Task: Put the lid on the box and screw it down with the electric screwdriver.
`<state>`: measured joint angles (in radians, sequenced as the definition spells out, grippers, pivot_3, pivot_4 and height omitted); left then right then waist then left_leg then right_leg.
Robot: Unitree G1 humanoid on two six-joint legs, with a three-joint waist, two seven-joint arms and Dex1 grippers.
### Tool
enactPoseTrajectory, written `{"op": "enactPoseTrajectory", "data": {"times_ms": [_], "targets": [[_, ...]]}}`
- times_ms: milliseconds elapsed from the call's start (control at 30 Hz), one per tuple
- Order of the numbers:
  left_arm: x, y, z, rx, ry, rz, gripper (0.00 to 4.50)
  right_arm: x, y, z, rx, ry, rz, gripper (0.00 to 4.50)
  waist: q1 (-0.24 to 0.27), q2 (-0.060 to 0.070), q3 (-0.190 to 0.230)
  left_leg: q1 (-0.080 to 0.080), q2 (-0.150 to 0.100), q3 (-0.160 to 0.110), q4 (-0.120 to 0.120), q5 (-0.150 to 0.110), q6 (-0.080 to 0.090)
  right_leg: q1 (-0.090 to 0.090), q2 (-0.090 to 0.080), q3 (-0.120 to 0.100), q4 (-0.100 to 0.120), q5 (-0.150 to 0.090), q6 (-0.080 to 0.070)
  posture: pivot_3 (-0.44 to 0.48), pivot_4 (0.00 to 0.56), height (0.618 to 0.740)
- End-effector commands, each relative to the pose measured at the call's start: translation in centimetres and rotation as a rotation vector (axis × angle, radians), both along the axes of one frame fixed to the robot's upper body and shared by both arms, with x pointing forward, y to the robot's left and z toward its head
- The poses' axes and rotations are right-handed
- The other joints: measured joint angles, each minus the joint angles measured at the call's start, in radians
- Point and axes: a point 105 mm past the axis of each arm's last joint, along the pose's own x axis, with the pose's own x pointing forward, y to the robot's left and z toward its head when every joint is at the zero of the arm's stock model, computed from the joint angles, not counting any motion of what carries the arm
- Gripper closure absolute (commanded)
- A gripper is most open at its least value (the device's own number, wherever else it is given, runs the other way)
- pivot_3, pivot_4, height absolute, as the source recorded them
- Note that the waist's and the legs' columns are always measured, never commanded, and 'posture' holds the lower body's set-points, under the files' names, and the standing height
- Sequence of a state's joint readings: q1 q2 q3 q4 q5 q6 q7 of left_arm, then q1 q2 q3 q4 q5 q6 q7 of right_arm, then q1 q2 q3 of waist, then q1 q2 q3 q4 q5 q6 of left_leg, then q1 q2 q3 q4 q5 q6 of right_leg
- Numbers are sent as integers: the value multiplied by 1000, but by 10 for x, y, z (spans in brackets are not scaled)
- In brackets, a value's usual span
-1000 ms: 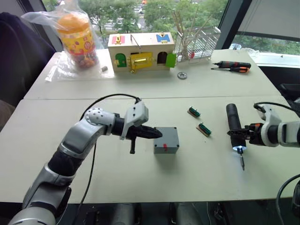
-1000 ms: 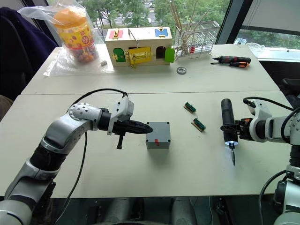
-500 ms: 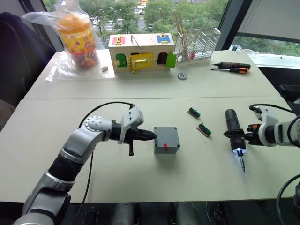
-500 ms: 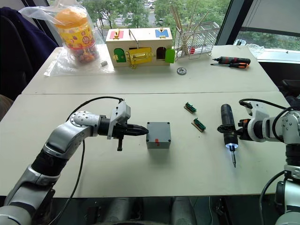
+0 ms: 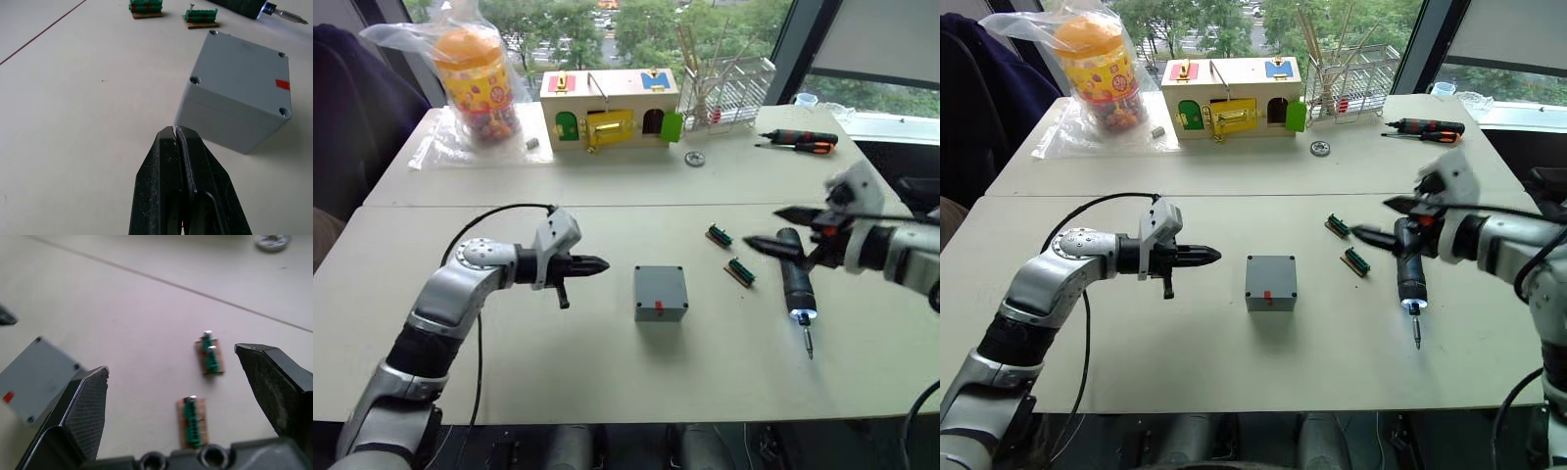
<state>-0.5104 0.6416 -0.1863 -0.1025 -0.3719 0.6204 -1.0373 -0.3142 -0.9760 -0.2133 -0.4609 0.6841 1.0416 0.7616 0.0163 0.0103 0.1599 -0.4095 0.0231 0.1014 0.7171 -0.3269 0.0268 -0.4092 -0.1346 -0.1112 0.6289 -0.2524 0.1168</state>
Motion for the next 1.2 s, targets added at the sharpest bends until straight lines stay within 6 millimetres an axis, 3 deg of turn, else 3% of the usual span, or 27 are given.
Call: {"op": "enactPoseTrajectory", "data": {"times_ms": [33, 133, 233, 433, 667, 833, 967, 1067, 1200], "targets": [[-1, -4, -6, 58, -31, -33, 4500, -32, 40, -19, 0, 84, 210, 64, -2, 0, 0, 0, 0, 0, 1, 0, 0, 0, 0, 0, 0, 0, 0, 0, 150, 711], [0, -15, -10, 52, -16, -65, 4500, -44, 62, -47, 41, 152, 268, 64, -2, -1, 0, 0, 0, 0, 2, 0, 0, 0, 0, 0, 1, 0, 0, 0, 150, 711], [-3, -24, -16, 73, -4, -123, 4500, -43, 71, -63, 51, 175, 263, 64, -3, -1, 0, 0, 0, -1, 1, 0, 0, -1, 0, 0, 1, 0, 0, 0, 150, 711], [4, -50, -16, 40, -31, -145, 4500, -41, 81, -71, 97, 209, 254, 64, -2, -1, 0, 0, 0, -1, 1, 0, 0, -1, 0, 0, 1, 0, 0, 0, 150, 711], [19, -63, -12, 12, -71, -122, 4500, -41, 101, -63, 189, 211, 261, 64, -2, -1, 0, 0, 0, -1, 1, 0, 0, -1, 0, 0, 1, 0, 0, 0, 150, 711], [28, -56, -15, 66, -102, -104, 4500, -41, 99, -60, 159, 197, 256, 64, -3, -1, 0, 0, 0, -1, 1, -1, 2, -1, 0, 0, 1, 0, 0, 0, 150, 711], [37, -34, -8, 169, -202, -43, 4500, -33, 84, -56, 77, 125, 234, 64, -4, -1, 0, 0, 0, 0, 1, -1, 2, -1, 0, 0, 1, 0, 0, 0, 150, 711], [15, -23, 4, 171, -193, -107, 4500, -20, 69, -60, 22, 106, 219, 64, -5, -1, 0, 0, 0, 0, 1, -1, 2, -2, 0, 0, 1, 0, 0, 0, 150, 711], [-12, -15, -3, 201, -118, -174, 4500, -12, 66, -65, -16, 85, 244, 64, -4, -1, 0, 0, 0, 0, 0, -1, 2, -2, 0, 1, 1, 0, 0, 0, 150, 711]]}}
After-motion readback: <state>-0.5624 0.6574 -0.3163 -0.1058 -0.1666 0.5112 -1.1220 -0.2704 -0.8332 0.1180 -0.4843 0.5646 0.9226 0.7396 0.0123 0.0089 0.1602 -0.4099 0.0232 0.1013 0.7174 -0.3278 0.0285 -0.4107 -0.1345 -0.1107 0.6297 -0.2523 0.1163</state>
